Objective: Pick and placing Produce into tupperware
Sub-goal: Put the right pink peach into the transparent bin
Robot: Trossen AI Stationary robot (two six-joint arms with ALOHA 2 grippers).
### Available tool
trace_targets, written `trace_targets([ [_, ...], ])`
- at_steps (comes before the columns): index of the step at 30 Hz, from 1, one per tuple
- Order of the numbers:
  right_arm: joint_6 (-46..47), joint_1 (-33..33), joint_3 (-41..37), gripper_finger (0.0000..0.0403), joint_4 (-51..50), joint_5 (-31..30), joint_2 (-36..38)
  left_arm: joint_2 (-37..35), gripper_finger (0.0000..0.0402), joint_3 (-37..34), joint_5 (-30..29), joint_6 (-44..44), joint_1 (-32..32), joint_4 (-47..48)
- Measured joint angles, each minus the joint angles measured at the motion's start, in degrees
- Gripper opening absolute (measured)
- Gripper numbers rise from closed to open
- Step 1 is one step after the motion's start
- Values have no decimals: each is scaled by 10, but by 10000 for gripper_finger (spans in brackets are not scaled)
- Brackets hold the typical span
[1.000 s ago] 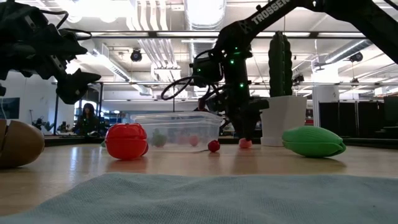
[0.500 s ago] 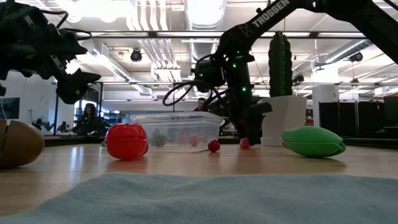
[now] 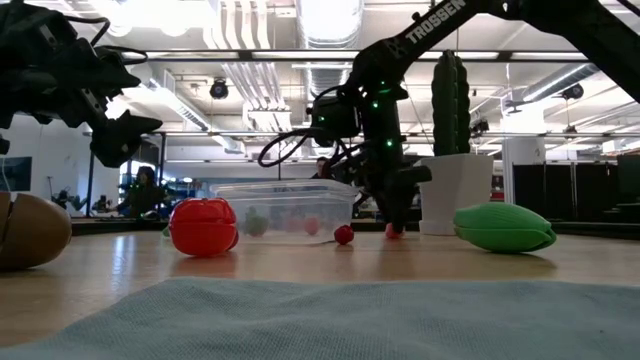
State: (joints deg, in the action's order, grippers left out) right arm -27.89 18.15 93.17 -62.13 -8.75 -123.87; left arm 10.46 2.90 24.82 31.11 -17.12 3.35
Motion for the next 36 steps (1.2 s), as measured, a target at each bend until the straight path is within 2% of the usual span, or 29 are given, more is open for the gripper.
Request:
trace_targets([
  [6, 8, 0, 0, 113, 0, 0, 0, 0, 261, 0, 0, 0, 0, 0],
  [17, 51, -1, 12, 112, -23, 2, 6, 0, 261, 0, 0, 0, 0, 0],
  [24, 121, -8, 70, 112, -79, 42, 58, 0, 261, 0, 0, 0, 0, 0],
  [29, 174, -36, 139, 112, -101, 71, 95, 0, 261, 0, 0, 0, 0, 0],
  [32, 196, -60, 188, 112, -94, 115, 93, 0, 261, 0, 0, 0, 0, 0],
  [36, 216, -86, 227, 112, -60, 120, 69, 0, 261, 0, 0, 0, 0, 0],
])
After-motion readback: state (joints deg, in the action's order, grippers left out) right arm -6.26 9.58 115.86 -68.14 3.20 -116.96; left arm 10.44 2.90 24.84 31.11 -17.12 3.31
